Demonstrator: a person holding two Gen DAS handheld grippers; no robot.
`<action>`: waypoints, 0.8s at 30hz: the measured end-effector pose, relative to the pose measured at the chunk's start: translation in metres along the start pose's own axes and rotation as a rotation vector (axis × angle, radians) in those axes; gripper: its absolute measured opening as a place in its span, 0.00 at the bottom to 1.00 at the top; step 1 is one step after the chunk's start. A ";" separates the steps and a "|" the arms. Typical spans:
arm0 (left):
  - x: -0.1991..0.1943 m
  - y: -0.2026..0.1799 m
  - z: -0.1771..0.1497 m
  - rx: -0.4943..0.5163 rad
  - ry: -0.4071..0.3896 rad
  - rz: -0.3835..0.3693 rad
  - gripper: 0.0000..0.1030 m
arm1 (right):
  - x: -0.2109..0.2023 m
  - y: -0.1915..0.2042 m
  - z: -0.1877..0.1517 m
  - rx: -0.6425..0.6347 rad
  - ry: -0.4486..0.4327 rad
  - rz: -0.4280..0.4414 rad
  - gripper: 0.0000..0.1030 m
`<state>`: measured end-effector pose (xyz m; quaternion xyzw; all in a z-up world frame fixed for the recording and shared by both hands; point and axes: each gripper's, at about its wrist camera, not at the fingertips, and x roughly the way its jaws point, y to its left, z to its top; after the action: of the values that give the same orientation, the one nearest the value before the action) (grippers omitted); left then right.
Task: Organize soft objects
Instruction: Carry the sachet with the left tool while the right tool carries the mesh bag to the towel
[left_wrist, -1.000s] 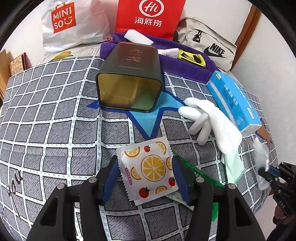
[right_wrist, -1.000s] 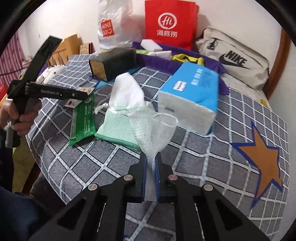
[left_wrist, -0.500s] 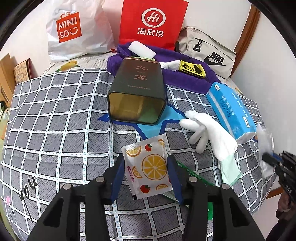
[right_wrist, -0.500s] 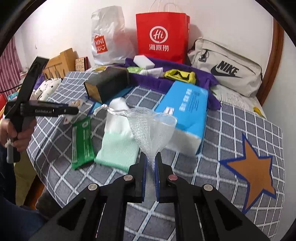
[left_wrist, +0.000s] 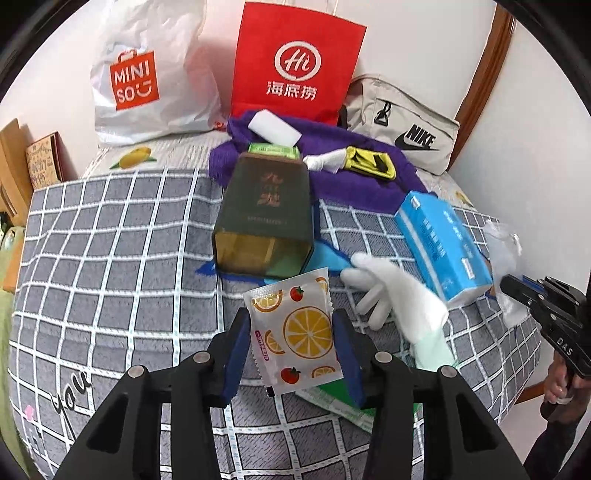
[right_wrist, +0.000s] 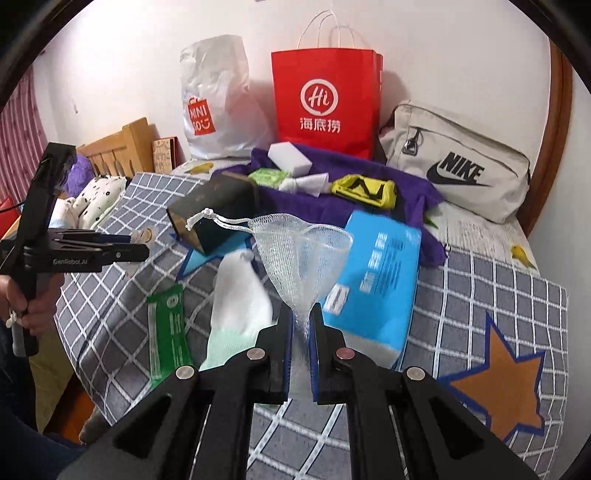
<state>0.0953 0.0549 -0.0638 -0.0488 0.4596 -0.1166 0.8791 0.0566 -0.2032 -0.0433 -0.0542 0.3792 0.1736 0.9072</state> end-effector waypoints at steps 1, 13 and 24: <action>-0.001 0.000 0.003 0.001 -0.004 0.002 0.41 | 0.002 -0.002 0.004 0.004 -0.002 -0.003 0.08; 0.000 -0.008 0.066 0.042 -0.050 0.064 0.41 | 0.035 -0.028 0.055 0.022 0.000 -0.009 0.08; 0.031 -0.021 0.138 0.091 -0.071 0.070 0.41 | 0.066 -0.058 0.115 0.019 -0.024 -0.042 0.08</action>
<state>0.2220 0.0244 -0.0050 0.0033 0.4238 -0.1050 0.8997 0.1973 -0.2124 -0.0103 -0.0512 0.3690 0.1516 0.9156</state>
